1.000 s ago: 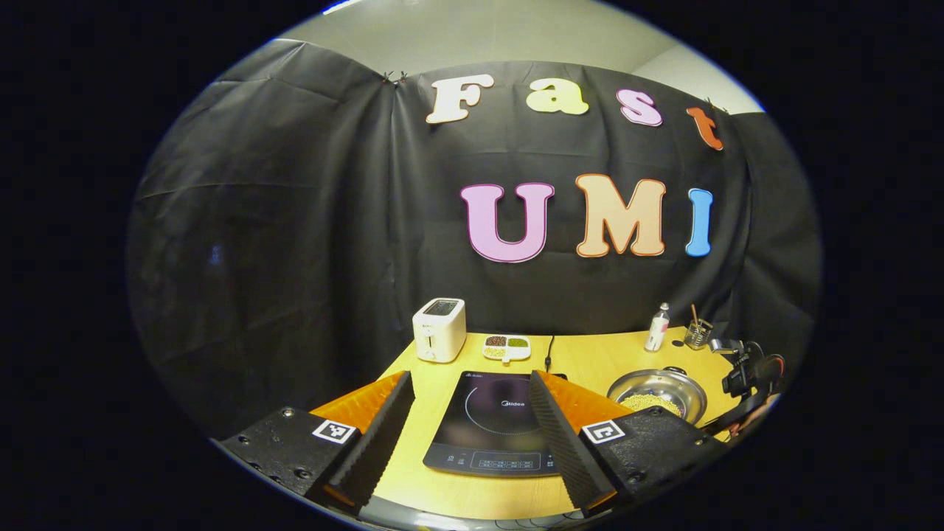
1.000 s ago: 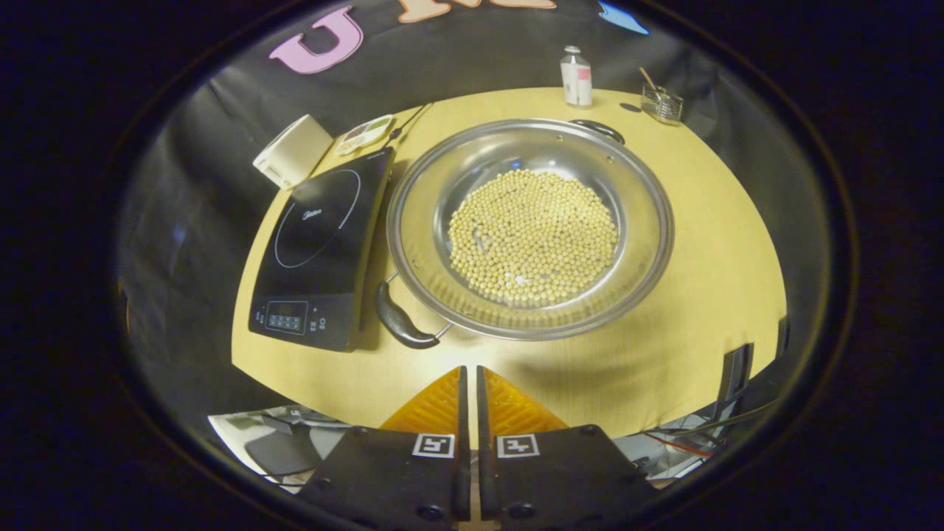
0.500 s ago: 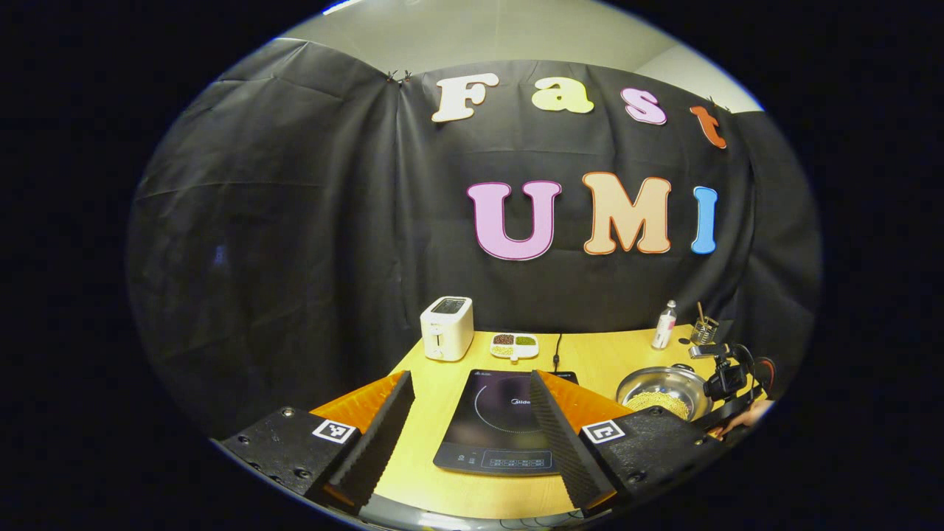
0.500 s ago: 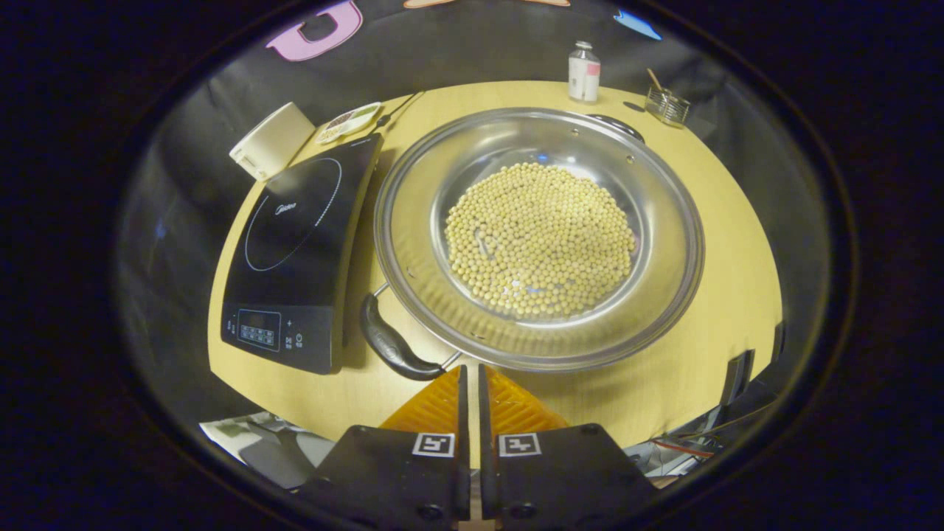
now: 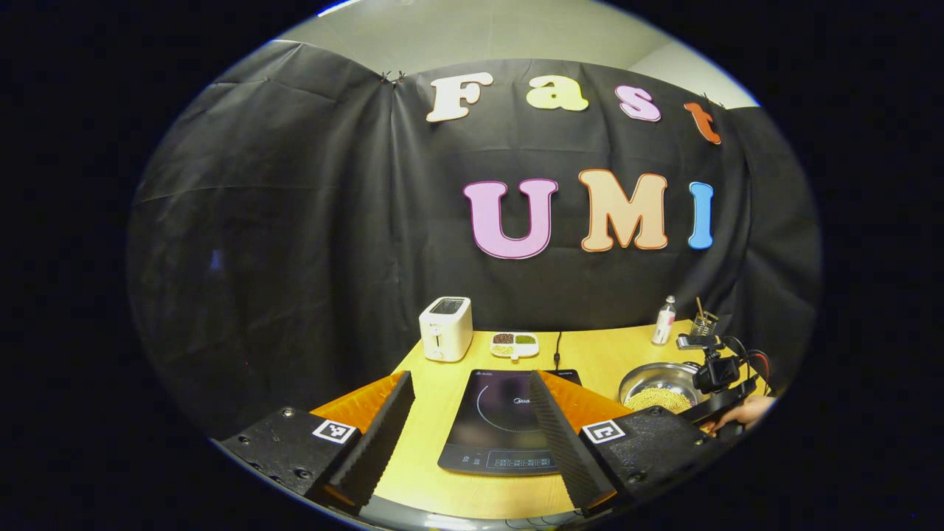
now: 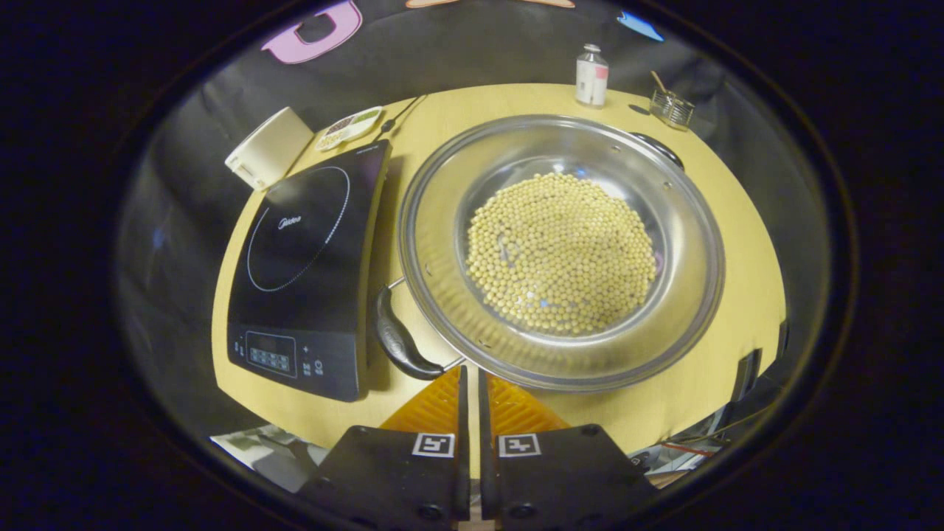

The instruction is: First push the handle of the pot to place it horizontally, then grasp the pot with both hands and set it on the induction cooktop.

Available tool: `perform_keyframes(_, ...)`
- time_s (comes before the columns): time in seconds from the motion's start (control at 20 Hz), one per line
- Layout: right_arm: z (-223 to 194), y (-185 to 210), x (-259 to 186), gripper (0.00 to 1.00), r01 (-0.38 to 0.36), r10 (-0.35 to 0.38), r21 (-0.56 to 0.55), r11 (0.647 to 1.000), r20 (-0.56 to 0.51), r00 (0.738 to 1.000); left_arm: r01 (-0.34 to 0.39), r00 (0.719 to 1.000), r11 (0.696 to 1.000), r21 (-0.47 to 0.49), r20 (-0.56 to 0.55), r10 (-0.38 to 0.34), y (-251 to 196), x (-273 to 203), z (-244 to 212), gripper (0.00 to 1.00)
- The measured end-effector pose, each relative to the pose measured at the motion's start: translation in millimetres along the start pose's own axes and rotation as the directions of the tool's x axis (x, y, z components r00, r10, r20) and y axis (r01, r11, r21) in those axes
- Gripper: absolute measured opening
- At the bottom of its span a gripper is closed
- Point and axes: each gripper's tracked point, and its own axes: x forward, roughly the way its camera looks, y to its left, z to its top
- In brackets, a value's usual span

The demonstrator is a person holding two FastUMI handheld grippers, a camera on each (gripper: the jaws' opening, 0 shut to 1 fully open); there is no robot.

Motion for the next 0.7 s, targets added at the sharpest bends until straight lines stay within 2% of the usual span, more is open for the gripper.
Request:
perform_keyframes(0.05,3,5,3,0.03,-0.001,0.001,0.008,1.0,0.003,1.0,0.0,1.0,1.0,-0.001,-0.004,0.0,0,0,-2,0.92)
perform_keyframes(0.25,15,23,10,0.03,0.006,-0.007,0.065,0.998,0.011,1.0,-0.006,1.0,1.0,-0.008,-0.017,0.006,4,0,-6,0.92)
perform_keyframes(0.3,18,27,11,0.06,0.01,-0.011,0.082,0.997,0.014,1.0,-0.009,1.0,1.0,-0.004,-0.018,0.009,5,-1,-6,0.96)
perform_keyframes(0.4,22,36,15,0.06,0.014,-0.016,0.106,0.994,0.02,1.0,-0.017,1.0,1.0,0.008,-0.02,0.017,9,-3,-6,0.96)
perform_keyframes(0.45,25,42,17,0.06,0.011,-0.013,0.116,0.993,0.022,1.0,-0.021,1.0,1.0,0.013,-0.022,0.021,11,-4,-7,0.92)
perform_keyframes(0.55,32,53,18,0.07,0.005,-0.009,0.138,0.99,0.027,1.0,-0.027,0.999,0.999,0.017,-0.024,0.027,14,-5,-7,0.95)
perform_keyframes(0.65,40,62,20,0.07,-0.001,-0.004,0.148,0.989,0.037,0.999,-0.033,0.999,0.999,0.018,-0.029,0.033,16,-7,-9,0.92)
perform_keyframes(0.7,43,66,22,0.03,-0.002,-0.004,0.151,0.989,0.04,0.999,-0.033,0.999,0.999,0.017,-0.031,0.034,17,-8,-10,0.95)
